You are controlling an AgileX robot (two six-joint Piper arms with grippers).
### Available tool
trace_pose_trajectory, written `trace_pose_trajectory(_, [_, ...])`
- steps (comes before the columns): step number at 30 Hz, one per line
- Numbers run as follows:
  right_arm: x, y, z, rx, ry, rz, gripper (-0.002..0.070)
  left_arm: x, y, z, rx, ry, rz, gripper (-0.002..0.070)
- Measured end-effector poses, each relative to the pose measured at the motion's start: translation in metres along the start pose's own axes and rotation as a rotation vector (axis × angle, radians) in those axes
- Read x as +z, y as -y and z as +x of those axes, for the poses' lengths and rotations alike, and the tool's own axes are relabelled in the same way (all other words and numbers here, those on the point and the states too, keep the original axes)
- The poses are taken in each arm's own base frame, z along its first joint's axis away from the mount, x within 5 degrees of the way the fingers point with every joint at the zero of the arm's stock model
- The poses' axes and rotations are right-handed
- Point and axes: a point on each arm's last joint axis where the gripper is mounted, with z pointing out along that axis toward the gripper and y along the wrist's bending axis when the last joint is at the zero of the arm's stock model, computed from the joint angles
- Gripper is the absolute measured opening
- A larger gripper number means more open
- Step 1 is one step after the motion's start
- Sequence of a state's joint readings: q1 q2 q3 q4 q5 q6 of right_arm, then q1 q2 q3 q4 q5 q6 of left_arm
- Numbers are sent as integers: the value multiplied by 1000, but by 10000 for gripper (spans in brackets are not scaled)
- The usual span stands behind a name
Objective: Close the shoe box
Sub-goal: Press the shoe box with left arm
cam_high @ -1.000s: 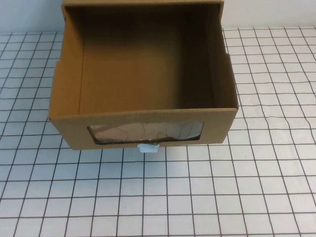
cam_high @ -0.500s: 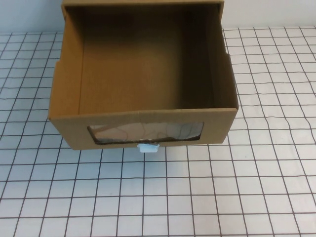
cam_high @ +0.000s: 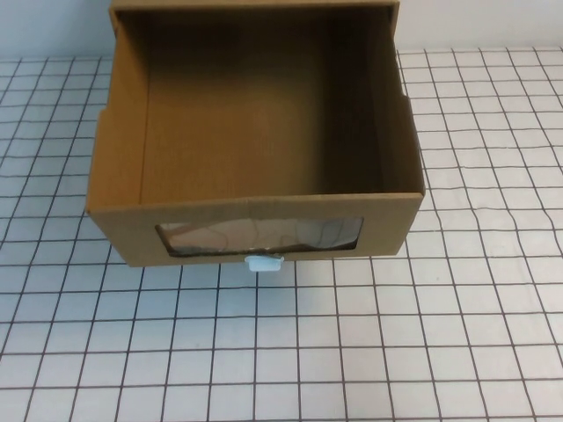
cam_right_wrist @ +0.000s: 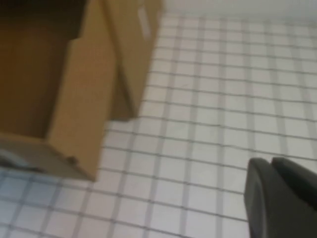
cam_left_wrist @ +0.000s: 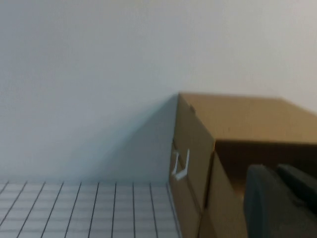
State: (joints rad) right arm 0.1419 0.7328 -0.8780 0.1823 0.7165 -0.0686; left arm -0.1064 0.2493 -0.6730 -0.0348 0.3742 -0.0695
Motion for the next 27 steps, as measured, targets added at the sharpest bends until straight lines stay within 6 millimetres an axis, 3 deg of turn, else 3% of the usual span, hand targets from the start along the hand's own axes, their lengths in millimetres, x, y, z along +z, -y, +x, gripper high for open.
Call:
trace_pose_trajectory(5, [25, -19, -3, 44, -58, -243, -13, 43, 6, -6, 163, -261, 60, -2])
trace_pose_trajectory(10, [45, -38, -9, 27, -64, -498, -13, 104, 20, -22, 253, -410, 235, -2])
trace_pose_trajectory(14, [52, -55, -16, -57, 39, -739, -13, 167, 31, -28, 226, -477, 362, -2])
trace_pose_trajectory(20, [59, -81, -16, -241, 144, -861, -13, 281, 46, -25, 105, -579, 553, -2])
trace_pose_trajectory(24, [67, -117, -2, -443, 175, -943, -13, 354, 58, -10, 2, -631, 735, -2])
trace_pose_trajectory(27, [77, -146, 12, -580, 187, -979, -13, 405, 63, 14, -104, -657, 843, -2])
